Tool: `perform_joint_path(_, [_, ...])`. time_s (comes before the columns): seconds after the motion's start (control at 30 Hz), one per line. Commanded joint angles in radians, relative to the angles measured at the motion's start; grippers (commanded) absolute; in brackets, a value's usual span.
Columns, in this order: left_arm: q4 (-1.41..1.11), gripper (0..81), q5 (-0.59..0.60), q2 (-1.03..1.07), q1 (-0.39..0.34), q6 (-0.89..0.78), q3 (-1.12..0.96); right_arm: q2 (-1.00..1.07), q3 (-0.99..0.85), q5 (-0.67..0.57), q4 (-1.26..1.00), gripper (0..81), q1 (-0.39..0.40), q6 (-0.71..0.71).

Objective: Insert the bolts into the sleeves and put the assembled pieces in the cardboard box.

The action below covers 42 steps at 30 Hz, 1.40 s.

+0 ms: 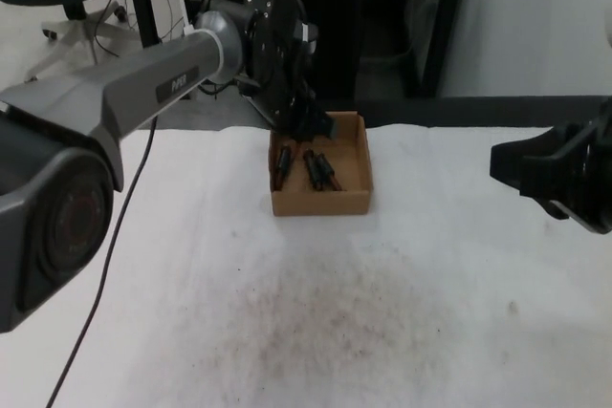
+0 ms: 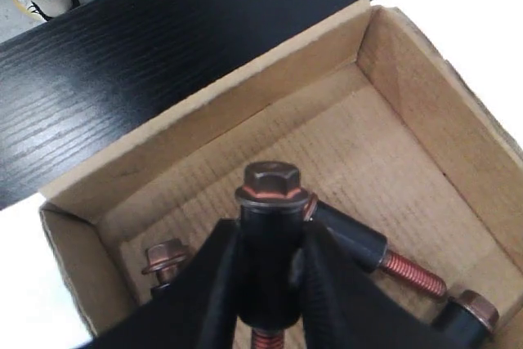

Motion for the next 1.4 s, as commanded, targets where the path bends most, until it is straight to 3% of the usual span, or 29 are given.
perform_joint_path(0.0, [-0.009,3.2,-0.003,-0.012,-0.001,0.011,-0.009,-0.009,-0.007,0.005,0.009,0.8,-0.004,-0.008])
perform_joint_path(0.33, [-0.015,28.7,0.017,-0.012,-0.001,0.008,-0.009,-0.009,-0.007,0.005,0.009,0.8,-0.004,-0.008])
perform_joint_path(0.57, [-0.012,29.5,0.017,-0.012,-0.001,0.001,-0.009,-0.009,-0.007,0.001,0.008,0.8,-0.004,-0.008])
perform_joint_path(0.77, [0.027,29.3,0.010,-0.058,-0.001,-0.178,-0.015,-0.009,-0.007,0.001,0.014,0.8,-0.004,-0.008])
perform_joint_path(0.83, [0.066,23.1,0.010,-0.089,-0.001,-0.180,-0.015,-0.009,-0.001,0.007,0.016,0.8,-0.004,-0.010])
perform_joint_path(0.97, [0.205,0.1,0.010,-0.162,-0.001,-0.113,-0.015,-0.007,0.021,0.007,0.016,0.8,-0.004,-0.073])
perform_joint_path(1.17, [0.501,0.1,-0.041,-0.263,-0.001,-0.005,0.017,-0.007,0.072,0.060,0.078,0.8,-0.004,-0.083])
perform_joint_path(1.37, [0.507,0.1,-0.043,-0.483,-0.013,-0.008,0.289,-0.009,0.084,0.139,0.171,0.8,-0.007,-0.099])
